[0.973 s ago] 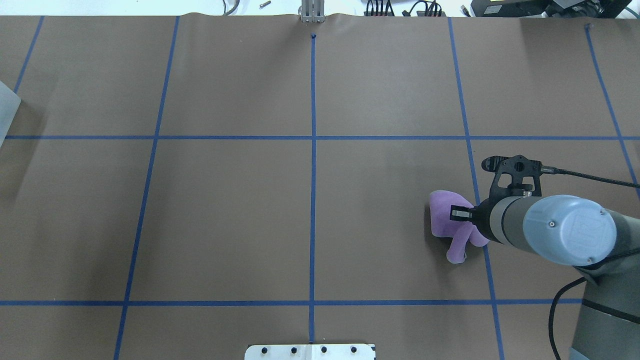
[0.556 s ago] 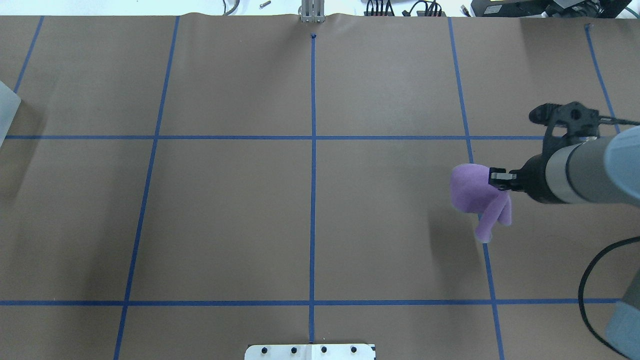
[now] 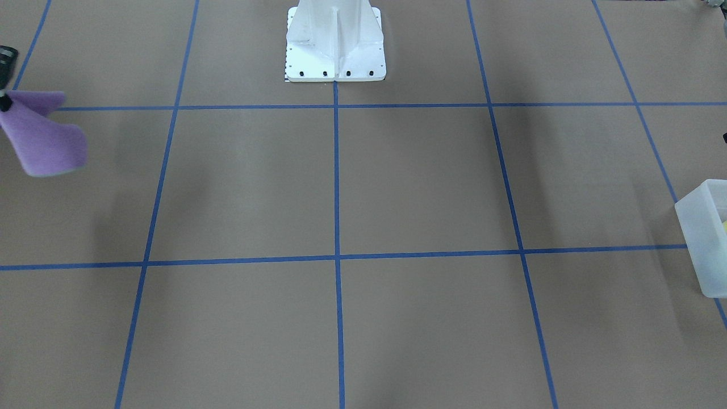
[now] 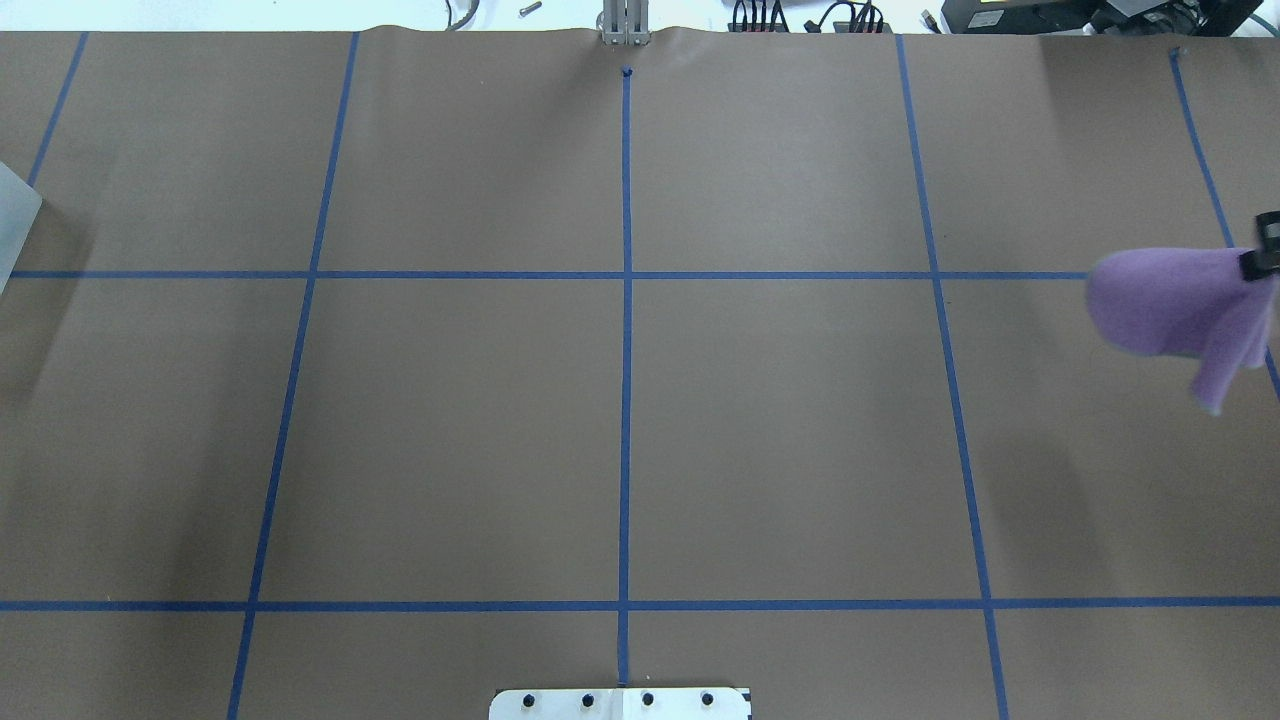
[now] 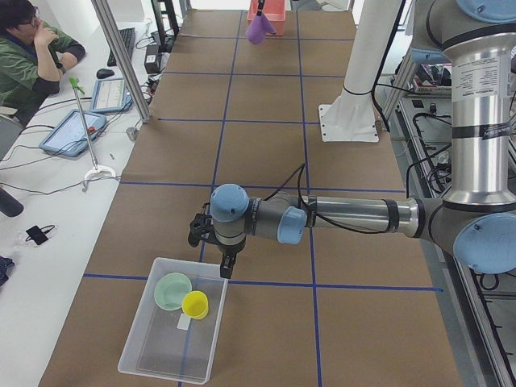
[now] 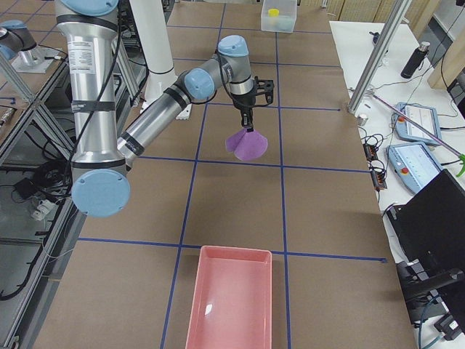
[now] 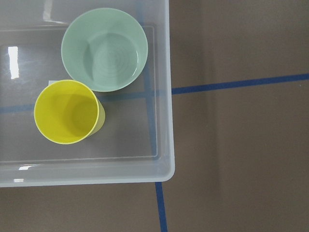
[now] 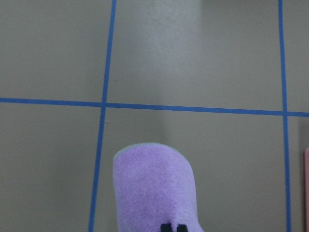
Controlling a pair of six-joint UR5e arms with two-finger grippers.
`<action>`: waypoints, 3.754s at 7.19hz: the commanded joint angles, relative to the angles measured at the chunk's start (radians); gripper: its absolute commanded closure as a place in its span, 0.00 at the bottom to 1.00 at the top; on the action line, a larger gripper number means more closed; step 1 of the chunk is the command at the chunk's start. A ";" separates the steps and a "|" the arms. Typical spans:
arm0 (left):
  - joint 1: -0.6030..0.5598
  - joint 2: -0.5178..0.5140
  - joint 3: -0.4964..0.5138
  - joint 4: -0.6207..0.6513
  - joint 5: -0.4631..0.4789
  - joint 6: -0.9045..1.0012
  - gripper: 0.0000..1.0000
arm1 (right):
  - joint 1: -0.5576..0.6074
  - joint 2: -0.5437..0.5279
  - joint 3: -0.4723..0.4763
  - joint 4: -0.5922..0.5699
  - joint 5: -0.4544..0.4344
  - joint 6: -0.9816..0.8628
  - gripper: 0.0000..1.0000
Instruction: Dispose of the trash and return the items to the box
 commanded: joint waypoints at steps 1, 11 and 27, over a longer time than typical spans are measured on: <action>-0.004 0.011 -0.002 0.025 -0.001 0.032 0.01 | 0.315 -0.063 -0.153 -0.066 0.178 -0.506 1.00; -0.007 0.011 -0.018 0.016 -0.001 0.034 0.01 | 0.509 -0.138 -0.943 0.577 0.177 -0.723 1.00; -0.006 0.013 -0.002 0.016 -0.003 0.032 0.01 | 0.313 -0.145 -0.535 0.265 0.044 -0.529 0.00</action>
